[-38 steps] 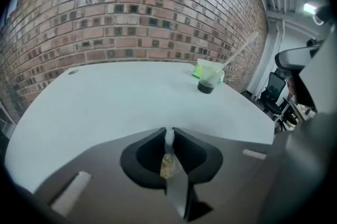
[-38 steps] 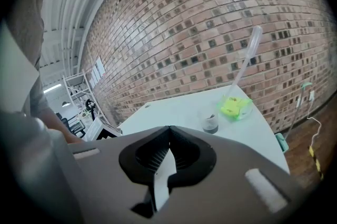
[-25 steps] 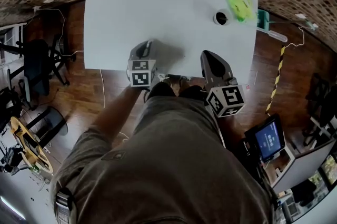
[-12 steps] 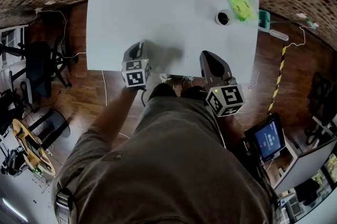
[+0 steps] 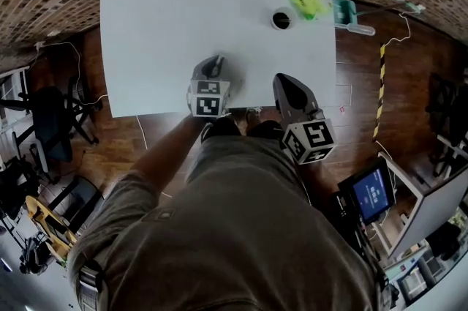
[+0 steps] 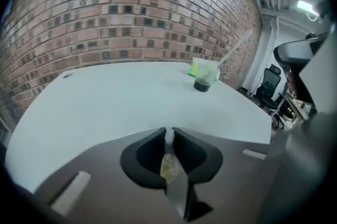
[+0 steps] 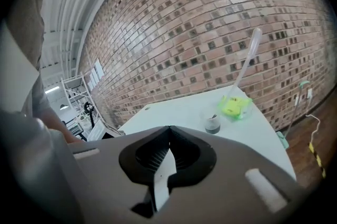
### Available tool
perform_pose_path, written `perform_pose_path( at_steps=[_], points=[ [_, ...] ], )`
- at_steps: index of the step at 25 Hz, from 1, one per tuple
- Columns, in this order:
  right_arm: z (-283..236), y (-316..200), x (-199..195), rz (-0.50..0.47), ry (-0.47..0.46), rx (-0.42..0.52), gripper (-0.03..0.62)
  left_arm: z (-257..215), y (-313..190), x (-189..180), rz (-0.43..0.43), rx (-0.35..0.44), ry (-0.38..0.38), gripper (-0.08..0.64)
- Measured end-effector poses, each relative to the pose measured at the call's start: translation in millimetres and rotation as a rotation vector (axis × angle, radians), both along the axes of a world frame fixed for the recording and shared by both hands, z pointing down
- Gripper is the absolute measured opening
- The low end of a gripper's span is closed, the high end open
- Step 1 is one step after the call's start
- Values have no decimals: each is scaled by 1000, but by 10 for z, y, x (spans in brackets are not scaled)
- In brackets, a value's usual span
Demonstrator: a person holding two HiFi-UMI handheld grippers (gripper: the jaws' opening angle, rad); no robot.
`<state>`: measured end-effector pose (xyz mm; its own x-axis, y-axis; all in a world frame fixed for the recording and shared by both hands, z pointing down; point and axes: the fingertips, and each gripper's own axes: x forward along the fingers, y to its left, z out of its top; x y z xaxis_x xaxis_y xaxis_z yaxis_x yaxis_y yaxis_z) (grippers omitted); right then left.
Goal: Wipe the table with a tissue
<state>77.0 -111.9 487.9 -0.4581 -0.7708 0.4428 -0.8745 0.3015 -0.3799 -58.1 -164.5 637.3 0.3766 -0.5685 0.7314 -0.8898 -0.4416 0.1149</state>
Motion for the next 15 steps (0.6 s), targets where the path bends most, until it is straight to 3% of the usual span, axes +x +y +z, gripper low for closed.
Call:
perform_pose_path(
  at_steps=[4,7,15],
  points=[
    [-14,19,144,27,8,3,12,-4,78,441,104,-21,33,38],
    [0,10,206,28,9,1,12,3,82,519,112,-24,37,38],
    [20,-59,-5,-42,-7,8,12,32,18,-252,-58,-14,-19,38]
  ],
)
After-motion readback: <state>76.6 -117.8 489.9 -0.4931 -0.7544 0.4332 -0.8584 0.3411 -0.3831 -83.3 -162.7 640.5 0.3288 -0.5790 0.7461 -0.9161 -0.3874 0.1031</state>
